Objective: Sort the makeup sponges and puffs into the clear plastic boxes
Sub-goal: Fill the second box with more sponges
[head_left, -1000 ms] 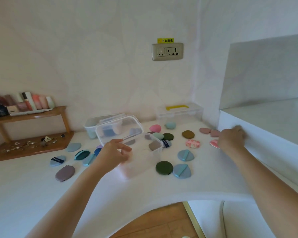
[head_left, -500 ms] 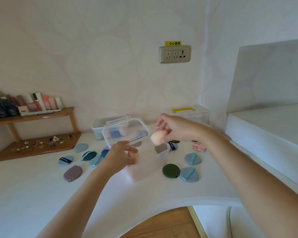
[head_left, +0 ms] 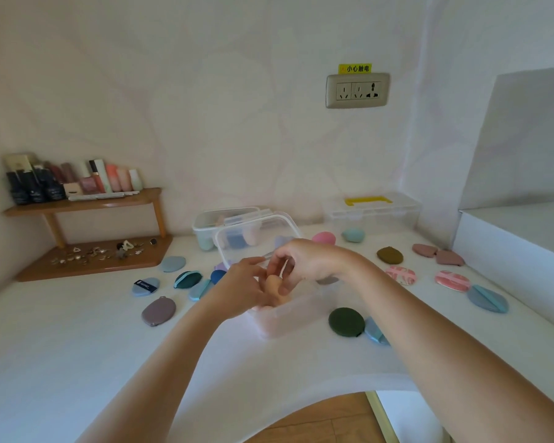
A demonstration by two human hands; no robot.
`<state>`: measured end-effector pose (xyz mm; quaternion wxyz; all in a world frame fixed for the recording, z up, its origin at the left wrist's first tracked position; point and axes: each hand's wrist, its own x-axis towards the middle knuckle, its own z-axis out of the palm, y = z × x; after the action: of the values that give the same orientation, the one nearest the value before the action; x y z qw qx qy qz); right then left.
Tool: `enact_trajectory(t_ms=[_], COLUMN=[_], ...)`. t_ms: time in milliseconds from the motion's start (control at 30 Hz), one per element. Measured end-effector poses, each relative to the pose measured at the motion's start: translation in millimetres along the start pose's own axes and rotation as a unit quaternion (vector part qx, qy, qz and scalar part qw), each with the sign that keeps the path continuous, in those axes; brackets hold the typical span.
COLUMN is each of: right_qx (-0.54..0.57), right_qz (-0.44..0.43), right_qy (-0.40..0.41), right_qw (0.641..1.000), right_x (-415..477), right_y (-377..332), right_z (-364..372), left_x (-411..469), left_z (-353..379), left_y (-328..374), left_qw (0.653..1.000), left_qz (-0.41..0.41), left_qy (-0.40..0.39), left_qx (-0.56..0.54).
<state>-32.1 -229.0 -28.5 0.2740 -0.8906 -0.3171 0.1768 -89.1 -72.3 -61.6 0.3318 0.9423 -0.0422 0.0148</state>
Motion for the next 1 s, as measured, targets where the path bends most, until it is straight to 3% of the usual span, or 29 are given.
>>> enact_trajectory(t_ms=[200,367,467,533,600,800,1000], right_qx=[-0.023,0.09,0.158,0.137,0.079,0.02,0.018], right_qz=[-0.004,-0.022,-0.039,-0.018,0.033,0.18,0.185], right_qy=[0.004,0.021,0.146,0.26,0.318,0.267,0.303], right_qw=[1.0,0.995,0.976,0.956,0.944,0.947,0.935], right_x=[1,1,1,8,20,62,76], right_y=[12,23,32,46,62,114,135], right_z=[7,2,-14,-27,-35,-33,-38], left_x=[-1,0,0,0,0,-4,1], left_z=[3,2,2,1,-1,-3,-1], left_y=[-2,2,3,4,5,3,2], left_qw=[0.999,0.999,0.999,0.999,0.999,0.999,0.999], left_qz=[-0.017,-0.035,-0.035,-0.029,-0.031,-0.034,-0.039], left_qy=[0.027,0.024,0.022,0.02,0.01,-0.004,-0.017], left_qx=[-0.013,0.021,0.031,0.023,0.008,-0.043,-0.021])
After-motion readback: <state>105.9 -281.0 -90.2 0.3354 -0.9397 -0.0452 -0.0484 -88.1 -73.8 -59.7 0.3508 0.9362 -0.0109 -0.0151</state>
